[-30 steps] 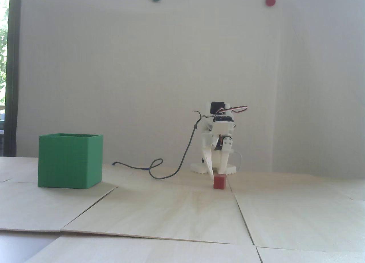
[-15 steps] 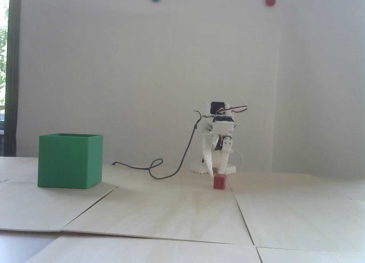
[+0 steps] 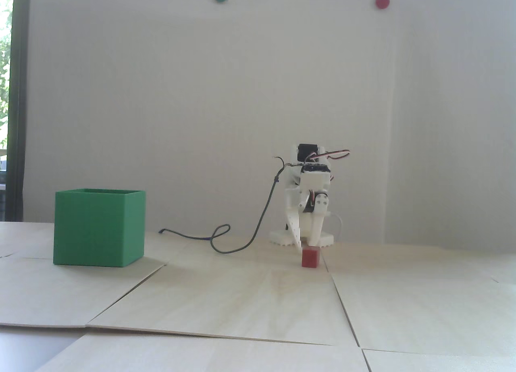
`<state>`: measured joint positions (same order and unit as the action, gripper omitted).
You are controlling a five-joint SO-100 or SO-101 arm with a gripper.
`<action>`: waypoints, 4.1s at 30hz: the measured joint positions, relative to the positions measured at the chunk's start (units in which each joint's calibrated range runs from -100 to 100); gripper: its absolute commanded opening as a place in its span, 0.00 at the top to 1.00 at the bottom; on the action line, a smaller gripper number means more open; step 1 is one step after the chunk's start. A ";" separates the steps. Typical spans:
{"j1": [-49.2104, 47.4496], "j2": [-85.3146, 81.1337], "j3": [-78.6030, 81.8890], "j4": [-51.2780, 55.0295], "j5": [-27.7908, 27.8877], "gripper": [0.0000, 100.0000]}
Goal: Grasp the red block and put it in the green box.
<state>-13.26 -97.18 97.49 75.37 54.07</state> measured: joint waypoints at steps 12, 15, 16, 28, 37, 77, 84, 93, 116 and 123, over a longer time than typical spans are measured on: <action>0.00 0.00 0.00 0.00 0.00 0.98; 0.00 0.00 0.00 0.00 0.00 0.98; 0.00 0.00 0.00 0.00 0.00 0.98; 0.00 0.00 0.00 0.00 0.00 0.98; 2.29 -0.83 -3.85 -11.40 -2.26 0.98; -0.53 72.73 -50.40 -12.40 -17.47 0.98; -0.53 74.89 -54.61 -12.56 -17.98 0.98; 1.91 91.24 -66.52 -12.56 -18.03 0.98; 3.06 97.05 -70.19 -12.56 -18.70 0.65; 3.21 97.05 -70.19 -12.56 -18.70 0.65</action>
<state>-10.05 -0.12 27.31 62.81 35.37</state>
